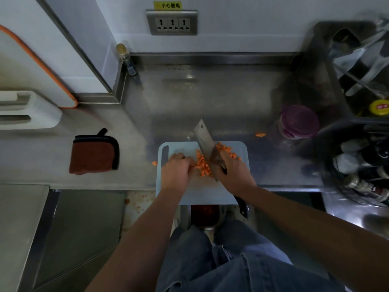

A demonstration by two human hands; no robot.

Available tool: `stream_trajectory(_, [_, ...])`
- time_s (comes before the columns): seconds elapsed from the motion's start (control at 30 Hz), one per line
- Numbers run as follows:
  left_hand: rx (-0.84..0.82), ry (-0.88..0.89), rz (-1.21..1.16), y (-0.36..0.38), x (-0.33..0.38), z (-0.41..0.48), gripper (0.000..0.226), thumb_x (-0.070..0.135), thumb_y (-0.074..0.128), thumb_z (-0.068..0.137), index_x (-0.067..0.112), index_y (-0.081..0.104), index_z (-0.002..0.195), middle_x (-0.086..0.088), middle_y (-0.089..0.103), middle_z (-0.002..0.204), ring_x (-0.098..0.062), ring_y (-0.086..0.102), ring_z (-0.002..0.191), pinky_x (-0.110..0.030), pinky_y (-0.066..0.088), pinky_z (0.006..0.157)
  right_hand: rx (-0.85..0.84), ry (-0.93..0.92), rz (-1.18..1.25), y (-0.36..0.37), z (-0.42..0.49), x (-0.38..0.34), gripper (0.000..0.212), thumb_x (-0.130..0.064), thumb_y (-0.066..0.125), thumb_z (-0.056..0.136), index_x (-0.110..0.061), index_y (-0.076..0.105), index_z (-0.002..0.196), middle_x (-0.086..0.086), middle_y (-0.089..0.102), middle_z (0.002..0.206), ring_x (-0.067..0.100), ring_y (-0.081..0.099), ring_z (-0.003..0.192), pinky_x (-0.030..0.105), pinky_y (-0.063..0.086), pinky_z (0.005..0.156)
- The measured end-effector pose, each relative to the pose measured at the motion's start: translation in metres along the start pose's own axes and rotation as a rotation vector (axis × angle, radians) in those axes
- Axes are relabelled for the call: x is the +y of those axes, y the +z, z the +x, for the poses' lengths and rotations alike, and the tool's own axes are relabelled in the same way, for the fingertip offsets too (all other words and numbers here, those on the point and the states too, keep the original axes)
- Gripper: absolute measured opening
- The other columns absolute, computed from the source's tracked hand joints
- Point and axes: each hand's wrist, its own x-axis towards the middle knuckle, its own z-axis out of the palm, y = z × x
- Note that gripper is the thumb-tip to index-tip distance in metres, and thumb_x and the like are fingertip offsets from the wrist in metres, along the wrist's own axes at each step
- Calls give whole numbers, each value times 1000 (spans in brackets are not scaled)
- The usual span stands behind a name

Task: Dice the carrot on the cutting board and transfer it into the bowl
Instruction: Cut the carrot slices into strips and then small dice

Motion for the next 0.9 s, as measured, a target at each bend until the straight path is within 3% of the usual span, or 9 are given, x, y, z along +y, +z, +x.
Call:
stream_trajectory(0.1, [71, -149, -61, -2, -7, -7, 15, 30, 60, 93, 18, 69, 95, -1, 61, 94, -20, 58, 89, -27, 34, 65, 5, -21, -2, 3, -1, -4, 19, -18, 50, 95, -10, 49, 112, -7, 48, 63, 5, 45, 53, 20, 27, 44])
stream_trajectory(0.17, [127, -279, -117, -2, -14, -12, 15, 29, 62, 91, 16, 68, 89, -4, 62, 90, -23, 59, 86, -31, 40, 64, -2, -41, 3, 9, -3, -6, 13, -18, 50, 96, -11, 47, 106, -8, 43, 58, 5, 42, 49, 21, 23, 43])
stream_trajectory(0.27, [163, -398, -169, -1, -24, -19, 11, 26, 65, 89, 16, 68, 84, -6, 62, 87, -26, 59, 83, -36, 47, 66, -71, -88, 5, 23, -7, -11, 9, -17, 49, 96, -16, 41, 98, -6, 43, 59, 8, 43, 50, 27, 28, 46])
stream_trajectory(0.47, [145, -416, -214, 6, -28, -27, 15, 30, 68, 88, 17, 70, 80, -5, 62, 86, -24, 60, 79, -35, 50, 66, -178, -116, -78, 42, -13, -17, 30, -16, 44, 96, -10, 43, 125, 5, 53, 69, 20, 53, 58, 37, 45, 51])
stream_trajectory(0.63, [33, -315, -165, 11, -23, -26, 10, 30, 67, 88, 24, 74, 85, -1, 63, 86, -20, 60, 82, -31, 49, 65, -116, -20, -87, 32, -9, -9, 24, -11, 45, 96, -8, 44, 119, 4, 52, 69, 16, 49, 56, 26, 33, 48])
stream_trajectory(0.73, [11, -294, -132, 13, -15, -22, 13, 28, 63, 89, 25, 75, 87, 2, 62, 89, -19, 60, 84, -26, 39, 64, -93, -56, -97, 25, -8, -8, 30, -14, 45, 95, -10, 43, 124, 2, 52, 68, 19, 51, 57, 31, 39, 52])
stream_trajectory(0.83, [10, -311, -109, 16, -11, -20, 16, 21, 60, 90, 21, 75, 91, 0, 62, 93, -19, 60, 86, -25, 37, 66, -125, -102, -132, 26, -9, -10, 26, -15, 45, 95, -12, 44, 121, -1, 49, 64, 13, 47, 53, 28, 33, 48])
stream_trajectory(0.9, [13, -325, -96, 19, -11, -18, 17, 19, 58, 90, 21, 75, 90, 1, 61, 91, -17, 59, 83, -24, 37, 64, -166, -108, -156, 31, -9, -14, 24, -15, 44, 96, -12, 44, 120, 1, 53, 69, 14, 51, 56, 29, 42, 49])
